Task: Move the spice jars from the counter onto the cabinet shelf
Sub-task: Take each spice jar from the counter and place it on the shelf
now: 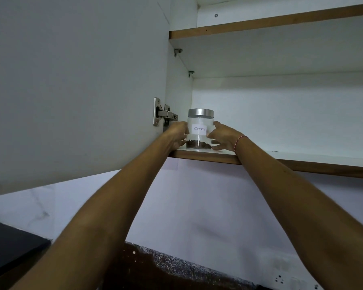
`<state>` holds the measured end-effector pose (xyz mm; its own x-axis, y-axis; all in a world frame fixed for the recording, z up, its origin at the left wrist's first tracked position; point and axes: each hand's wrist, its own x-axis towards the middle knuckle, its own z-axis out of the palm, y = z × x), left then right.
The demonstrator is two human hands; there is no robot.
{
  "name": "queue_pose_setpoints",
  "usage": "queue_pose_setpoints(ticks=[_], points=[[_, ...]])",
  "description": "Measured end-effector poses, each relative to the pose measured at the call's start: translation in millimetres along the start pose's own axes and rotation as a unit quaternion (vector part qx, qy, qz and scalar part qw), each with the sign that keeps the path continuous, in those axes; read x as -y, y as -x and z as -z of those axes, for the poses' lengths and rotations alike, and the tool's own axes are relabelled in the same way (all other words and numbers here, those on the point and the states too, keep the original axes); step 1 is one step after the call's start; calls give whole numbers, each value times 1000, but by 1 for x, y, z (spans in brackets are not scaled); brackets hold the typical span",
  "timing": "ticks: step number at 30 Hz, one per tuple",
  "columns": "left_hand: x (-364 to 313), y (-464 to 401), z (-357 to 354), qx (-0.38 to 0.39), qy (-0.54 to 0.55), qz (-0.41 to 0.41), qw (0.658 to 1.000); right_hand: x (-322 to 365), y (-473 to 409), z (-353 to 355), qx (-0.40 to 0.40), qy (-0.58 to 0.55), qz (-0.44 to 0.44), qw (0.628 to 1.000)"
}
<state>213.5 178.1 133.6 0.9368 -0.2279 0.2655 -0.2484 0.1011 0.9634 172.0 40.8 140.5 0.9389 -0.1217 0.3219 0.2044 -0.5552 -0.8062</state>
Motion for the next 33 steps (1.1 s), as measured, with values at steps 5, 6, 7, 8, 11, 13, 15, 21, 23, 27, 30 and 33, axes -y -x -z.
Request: queue_pose_setpoints(ticks=[5, 6, 7, 8, 11, 13, 15, 21, 23, 27, 30, 33], points=[[-1, 1, 0, -3, -14, 0, 1000, 0, 2, -3, -22, 30, -1, 999], [-1, 0, 0, -5, -23, -1, 1000, 0, 3, -4, -29, 35, -3, 999], [-1, 2, 0, -8, -41, -5, 999, 0, 5, -4, -37, 39, -3, 999], [-1, 4, -1, -17, -70, -18, 997, 0, 8, -4, -51, 49, 1, 997], [3, 15, -4, -69, -187, -109, 974, 1, 20, -1, -144, 106, 63, 982], [11, 31, -5, -91, -243, -198, 945, 2, 33, 0, -203, 122, 135, 962], [25, 53, -8, -88, -238, -280, 926, 2, 52, -6, -259, 127, 195, 937], [93, 149, -22, -153, -68, -309, 936, -46, 142, -85, -374, 69, 249, 891], [128, 184, -28, -146, -70, -274, 948, -78, 176, -115, -367, 67, 241, 896], [219, 251, -23, -104, -117, -184, 970, -153, 247, -168, -304, 53, 165, 937], [300, 307, -11, -61, -163, -119, 978, -214, 308, -206, -247, 49, 109, 962], [373, 366, -2, 8, -194, -34, 980, -269, 376, -242, -159, 50, 46, 985]])
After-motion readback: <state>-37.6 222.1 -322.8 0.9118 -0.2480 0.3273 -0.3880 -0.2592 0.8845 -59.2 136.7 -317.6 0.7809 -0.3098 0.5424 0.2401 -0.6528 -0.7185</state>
